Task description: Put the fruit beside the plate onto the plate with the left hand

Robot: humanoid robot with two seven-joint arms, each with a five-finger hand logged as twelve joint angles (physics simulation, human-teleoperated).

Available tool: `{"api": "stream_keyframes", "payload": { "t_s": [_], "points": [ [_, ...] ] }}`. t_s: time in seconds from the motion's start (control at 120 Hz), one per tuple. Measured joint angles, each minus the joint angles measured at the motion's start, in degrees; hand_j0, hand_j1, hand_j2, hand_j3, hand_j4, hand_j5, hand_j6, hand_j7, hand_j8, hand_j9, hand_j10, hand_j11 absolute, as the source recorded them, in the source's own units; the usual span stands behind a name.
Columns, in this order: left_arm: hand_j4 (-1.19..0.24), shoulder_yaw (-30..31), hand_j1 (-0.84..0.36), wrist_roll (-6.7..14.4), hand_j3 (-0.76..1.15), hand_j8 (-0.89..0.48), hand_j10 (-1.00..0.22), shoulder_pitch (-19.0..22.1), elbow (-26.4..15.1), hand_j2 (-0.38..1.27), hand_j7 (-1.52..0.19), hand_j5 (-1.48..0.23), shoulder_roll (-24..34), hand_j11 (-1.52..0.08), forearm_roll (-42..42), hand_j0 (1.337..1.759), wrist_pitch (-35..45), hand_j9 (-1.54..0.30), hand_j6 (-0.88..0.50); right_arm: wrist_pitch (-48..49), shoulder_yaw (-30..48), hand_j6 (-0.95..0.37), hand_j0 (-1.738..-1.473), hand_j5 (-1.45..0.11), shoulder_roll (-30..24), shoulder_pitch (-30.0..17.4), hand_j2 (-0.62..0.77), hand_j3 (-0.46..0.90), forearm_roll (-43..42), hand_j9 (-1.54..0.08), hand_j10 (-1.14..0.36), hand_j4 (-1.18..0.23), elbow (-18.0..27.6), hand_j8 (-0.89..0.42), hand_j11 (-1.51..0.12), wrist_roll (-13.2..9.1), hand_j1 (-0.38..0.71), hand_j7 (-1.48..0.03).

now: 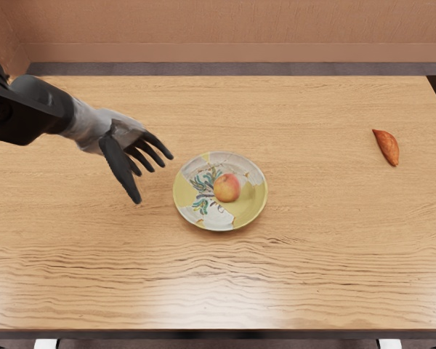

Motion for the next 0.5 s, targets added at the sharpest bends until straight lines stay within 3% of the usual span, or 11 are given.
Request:
{"api": "stream_keyframes", "payload": {
  "t_s": [0.092, 0.15, 0.225, 0.3, 0.408, 0.5],
  "points": [
    [-0.26, -6.6, 0.04, 0.0, 0.00, -0.26, -0.26, 6.1, 1.3, 0.06, -0.34, -0.34, 2.7, -0.34, -0.1, 1.658, -7.0, -0.34, -0.25, 0.0, 0.0, -0.04, -1.658, -0.05, 0.0, 0.0, -0.01, 0.00, 0.0, -0.05, -0.04, -0.04, 0.0, -0.04, -0.05, 0.0, -0.31, -0.05],
    [-0.25, -11.7, 0.04, 0.1, 0.00, -0.25, -0.26, 13.0, 2.1, 0.06, -0.33, -0.33, 4.0, -0.33, -0.2, 1.658, -9.9, -0.33, -0.25, 0.0, 0.0, -0.04, -1.658, -0.05, 0.0, 0.0, -0.01, 0.00, 0.0, -0.05, -0.04, -0.04, 0.0, -0.04, -0.05, 0.0, -0.31, -0.05],
    [-0.25, -17.8, 0.05, 0.1, 0.00, -0.25, -0.25, 17.7, 3.1, 0.05, -0.33, -0.33, 5.6, -0.33, -0.2, 1.658, -13.3, -0.33, -0.25, 0.0, 0.0, -0.04, -1.658, -0.05, 0.0, 0.0, -0.01, 0.00, 0.0, -0.05, -0.04, -0.04, 0.0, -0.04, -0.05, 0.0, -0.31, -0.05],
    [-0.25, -24.0, 0.05, 0.1, 0.00, -0.25, -0.25, 25.4, 3.9, 0.05, -0.33, -0.33, 7.1, -0.33, -0.2, 1.658, -15.1, -0.33, -0.25, 0.0, 0.0, -0.04, -1.658, -0.05, 0.0, 0.0, -0.01, 0.00, 0.0, -0.05, -0.04, -0.04, 0.0, -0.04, -0.05, 0.0, -0.31, -0.05],
    [-0.25, -30.7, 0.05, 0.2, 0.00, -0.25, -0.25, 32.2, 7.2, 0.05, -0.32, -0.32, 8.6, -0.32, -0.2, 1.658, -16.2, -0.32, -0.25, 0.0, 0.0, -0.04, -1.658, -0.05, 0.0, 0.0, -0.01, 0.00, 0.0, -0.05, -0.04, -0.04, 0.0, -0.04, -0.05, 0.0, -0.31, -0.05],
    [-0.25, -34.1, 0.05, 0.1, 0.00, -0.25, -0.25, 35.3, 11.4, 0.05, -0.32, -0.32, 9.9, -0.32, -0.2, 1.658, -16.6, -0.32, -0.25, 0.0, 0.0, -0.04, -1.658, -0.05, 0.0, 0.0, -0.01, 0.00, 0.0, -0.05, -0.04, -0.04, 0.0, -0.04, -0.05, 0.0, -0.31, -0.05]
  ]
}}
